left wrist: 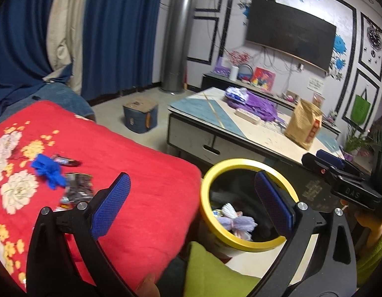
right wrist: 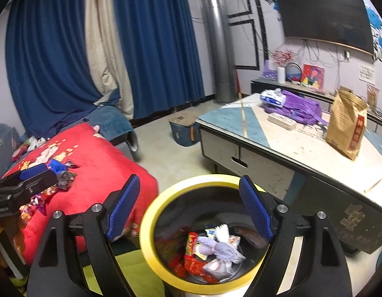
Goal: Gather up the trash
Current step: 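Move both tools back over the candy wrappers on the bed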
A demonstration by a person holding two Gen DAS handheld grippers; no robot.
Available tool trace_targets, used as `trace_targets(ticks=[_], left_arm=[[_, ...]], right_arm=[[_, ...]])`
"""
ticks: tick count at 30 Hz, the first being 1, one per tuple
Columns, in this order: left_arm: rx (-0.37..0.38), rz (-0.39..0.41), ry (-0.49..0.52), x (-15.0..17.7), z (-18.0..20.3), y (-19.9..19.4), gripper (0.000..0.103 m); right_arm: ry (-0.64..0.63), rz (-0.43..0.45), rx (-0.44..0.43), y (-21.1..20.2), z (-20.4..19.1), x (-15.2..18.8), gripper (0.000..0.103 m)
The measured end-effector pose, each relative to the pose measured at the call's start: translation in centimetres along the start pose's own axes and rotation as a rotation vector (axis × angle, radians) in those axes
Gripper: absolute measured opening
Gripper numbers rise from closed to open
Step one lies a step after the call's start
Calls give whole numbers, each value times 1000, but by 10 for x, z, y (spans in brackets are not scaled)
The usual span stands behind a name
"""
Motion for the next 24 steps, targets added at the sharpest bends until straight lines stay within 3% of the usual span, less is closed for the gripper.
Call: trace_targets(ticks=[8, 24], left_arm=[[-85, 77, -26, -6, -28, -32, 92], [-170, 144, -108, -10, -80, -68, 92]], right_arm=[[-67, 5, -70, -1, -45, -5, 80], [-181, -27, -193, 8, -117, -7, 80]])
Point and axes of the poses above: each gripper's, at about its wrist camera, not at the fingertips, and y roughly the way its jaws point, z to its right, x to its underside, the point moved 8 cm from there along y, roughly the way its jaws point, and after that the axes turned 2 degrees about y, right-handed, at the moved point
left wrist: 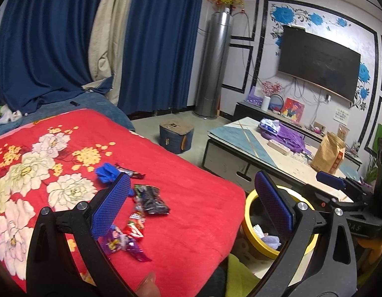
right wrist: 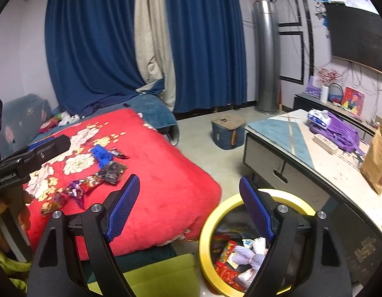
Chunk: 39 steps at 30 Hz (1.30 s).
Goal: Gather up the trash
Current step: 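Move both tools back over the candy wrappers on the bed, then grasp the purple-yellow candy wrapper with the left tool while the right tool grasps the red-white snack wrapper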
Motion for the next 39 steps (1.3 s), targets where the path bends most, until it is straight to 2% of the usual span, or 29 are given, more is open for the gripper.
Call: trace_targets(ticks=[23, 31, 35, 39], left_arm=[[-108, 29, -120, -12, -90, -30, 92], [-133, -30, -133, 7, -123, -38, 92], [-123, -77, -130, 25, -132, -40, 92], [-99, -132, -134, 41, -135, -37, 80]], right_arm=[[-146, -35, -156, 34, -85, -12, 80], [-162, -80, -223, 55, -116, -8, 80], [-154, -122, -262, 69, -134, -3, 80], [-157, -163, -284, 87, -151, -1, 79]])
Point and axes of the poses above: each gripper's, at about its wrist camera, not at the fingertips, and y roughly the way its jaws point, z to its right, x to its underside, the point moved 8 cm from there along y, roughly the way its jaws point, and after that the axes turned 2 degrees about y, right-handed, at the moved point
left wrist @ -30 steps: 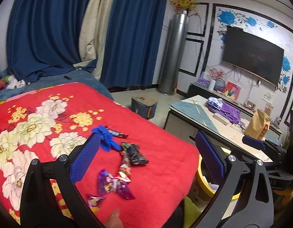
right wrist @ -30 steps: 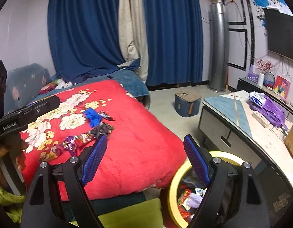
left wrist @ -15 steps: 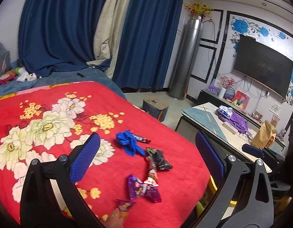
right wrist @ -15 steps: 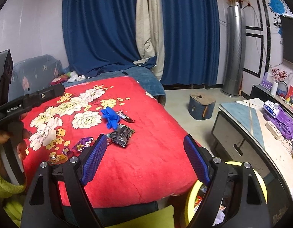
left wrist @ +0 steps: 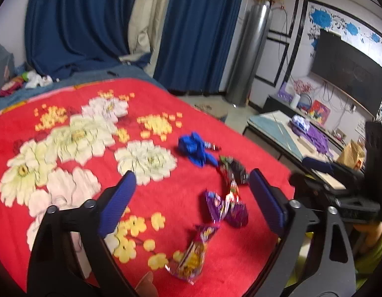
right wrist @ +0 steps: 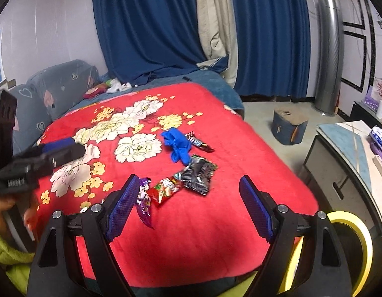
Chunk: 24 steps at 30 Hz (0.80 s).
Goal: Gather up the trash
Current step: 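Grasp the purple-yellow candy wrapper with the left tool while the right tool grasps the red-white snack wrapper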
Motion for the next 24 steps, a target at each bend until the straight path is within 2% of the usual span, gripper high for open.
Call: trace_targets(ticks=[4, 7, 12, 18, 24], left_arm=[[23, -86, -1, 21, -4, 12, 72], [44, -147, 7, 36, -4, 19, 62], [80, -215, 20, 54, 1, 29, 53], [118, -287, 46, 71, 14, 38, 47], [124, -352, 62, 86, 18, 48, 42]], right_arm=[[17, -47, -30, 20, -7, 0, 72], [33, -91, -48, 34, -11, 3, 66], [70, -168, -83, 55, -15, 10, 53], [138, -243, -118, 76, -17, 19, 46], [247, -310, -143, 97, -11, 29, 44]])
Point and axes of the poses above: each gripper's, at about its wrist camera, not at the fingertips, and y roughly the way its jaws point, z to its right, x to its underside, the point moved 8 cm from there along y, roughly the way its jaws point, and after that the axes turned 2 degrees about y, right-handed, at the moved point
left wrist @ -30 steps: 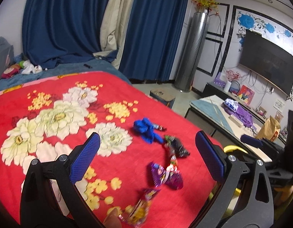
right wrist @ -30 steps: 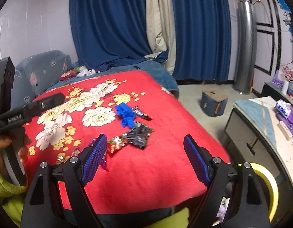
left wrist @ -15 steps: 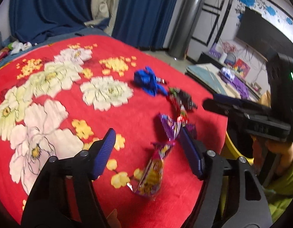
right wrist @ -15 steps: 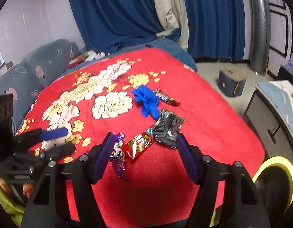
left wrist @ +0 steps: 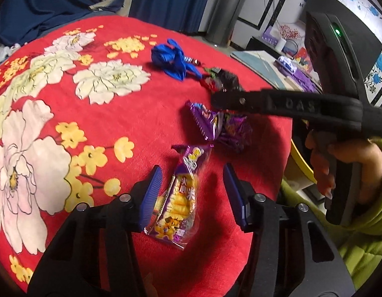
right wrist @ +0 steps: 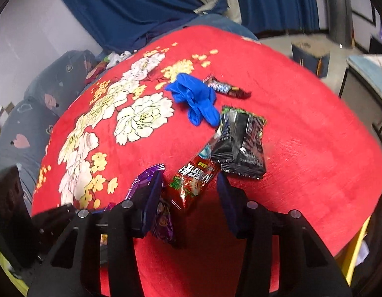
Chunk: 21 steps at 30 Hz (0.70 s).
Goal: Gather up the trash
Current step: 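Grasp the purple-yellow candy wrapper with the left tool while the right tool grasps the red-white snack wrapper, then carry both wrappers over the yellow-rimmed bin with both tools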
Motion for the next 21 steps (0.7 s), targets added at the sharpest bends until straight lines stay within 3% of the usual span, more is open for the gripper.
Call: trace_targets(ticks=[4, 9, 15, 21], left_arm=[[-3, -13, -6, 3, -4, 3, 35], [-3, -10, -34, 2, -13, 3, 18], [6, 9, -58, -1, -17, -1, 16], [-4, 69, -74, -11, -23, -18, 15]], right_arm=[[39, -12, -9, 7, 6, -1, 36], [32, 1, -20, 5, 4, -4, 27], [-29, 36, -60, -6, -14, -5, 23], [-134, 91, -46, -22, -34, -7, 22]])
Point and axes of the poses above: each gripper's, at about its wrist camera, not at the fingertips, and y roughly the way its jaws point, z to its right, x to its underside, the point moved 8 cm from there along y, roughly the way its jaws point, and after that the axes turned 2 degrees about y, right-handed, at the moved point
